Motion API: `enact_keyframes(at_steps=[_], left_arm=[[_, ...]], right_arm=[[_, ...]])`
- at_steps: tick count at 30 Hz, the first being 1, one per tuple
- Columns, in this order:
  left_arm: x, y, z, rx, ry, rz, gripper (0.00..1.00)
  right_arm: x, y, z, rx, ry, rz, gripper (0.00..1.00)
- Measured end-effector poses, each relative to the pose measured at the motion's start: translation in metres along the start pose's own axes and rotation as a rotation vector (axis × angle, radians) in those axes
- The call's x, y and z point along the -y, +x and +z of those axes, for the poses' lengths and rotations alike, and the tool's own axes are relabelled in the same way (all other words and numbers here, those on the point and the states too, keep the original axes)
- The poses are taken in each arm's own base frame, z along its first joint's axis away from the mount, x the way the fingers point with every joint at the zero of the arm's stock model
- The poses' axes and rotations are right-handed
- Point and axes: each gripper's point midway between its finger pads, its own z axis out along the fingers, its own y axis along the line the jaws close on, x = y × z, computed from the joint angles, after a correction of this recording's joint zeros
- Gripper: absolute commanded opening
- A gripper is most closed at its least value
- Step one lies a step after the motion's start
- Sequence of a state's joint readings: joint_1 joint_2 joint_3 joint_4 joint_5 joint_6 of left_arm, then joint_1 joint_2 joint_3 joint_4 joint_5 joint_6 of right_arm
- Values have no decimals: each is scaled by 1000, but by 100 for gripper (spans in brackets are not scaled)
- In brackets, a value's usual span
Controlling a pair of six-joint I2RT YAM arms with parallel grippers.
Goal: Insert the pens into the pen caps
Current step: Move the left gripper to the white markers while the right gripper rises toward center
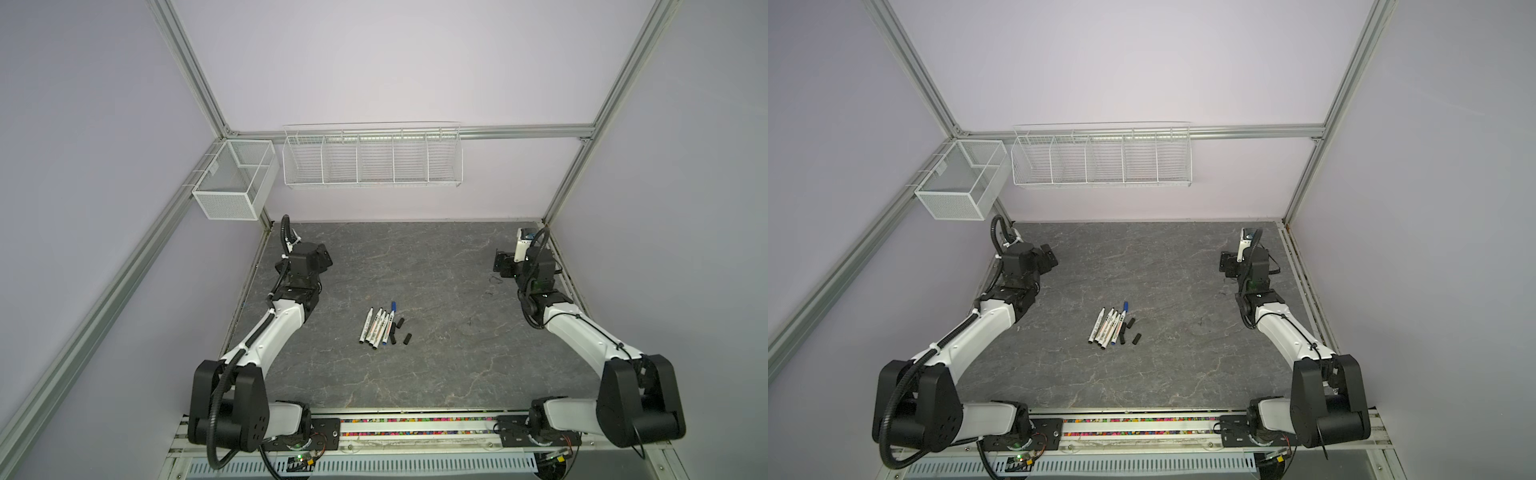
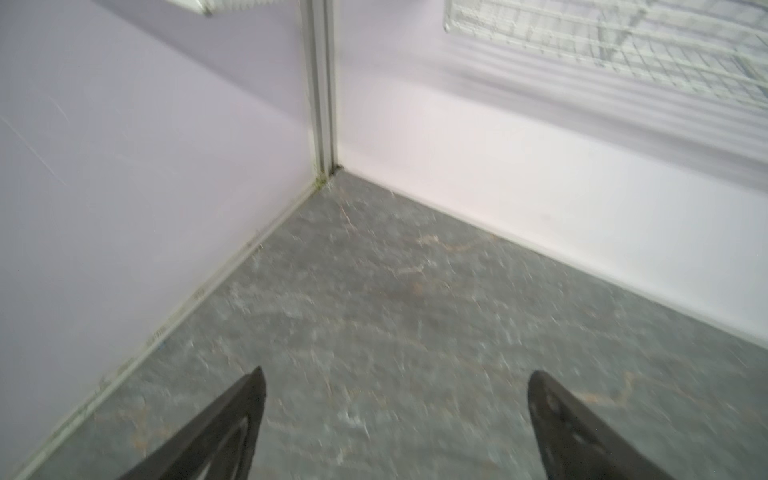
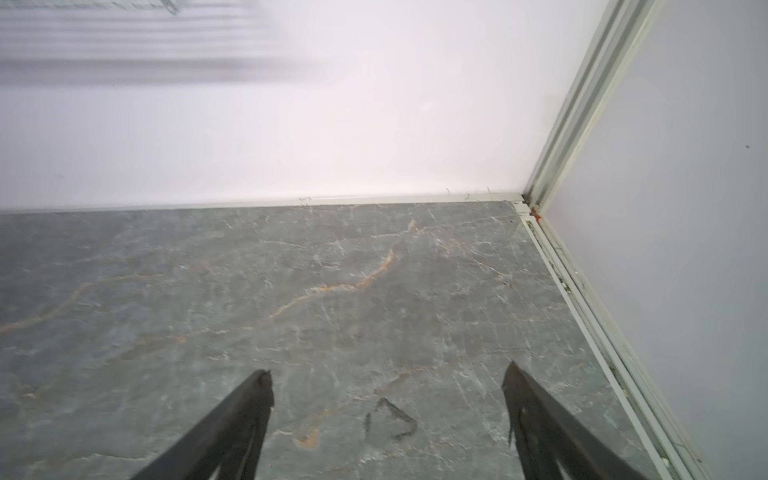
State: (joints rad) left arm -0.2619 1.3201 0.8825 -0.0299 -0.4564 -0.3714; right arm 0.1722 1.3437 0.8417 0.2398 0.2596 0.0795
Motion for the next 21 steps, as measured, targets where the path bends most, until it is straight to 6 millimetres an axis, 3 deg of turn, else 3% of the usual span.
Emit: enact_keyframes(at_steps=[4,7,9,15,21], left_arm=[[38,80,-28,-231,106,61,90],[39,135,-47,-403,136,131,88],[35,157,-56,-485,132,162,86],[35,184,-69,-611,176,183,73],[37,220,-67,-775,168,246,73]], right_arm=[[-45,-14,0,-39,-81,-1,87],[-74,-11,1,-77,-135,-18,87],[-89,-3,1,-104,-162,-26,87],[-108,25,2,-195,-205,-17,86],[-115,28,0,-215,-229,-5,85]])
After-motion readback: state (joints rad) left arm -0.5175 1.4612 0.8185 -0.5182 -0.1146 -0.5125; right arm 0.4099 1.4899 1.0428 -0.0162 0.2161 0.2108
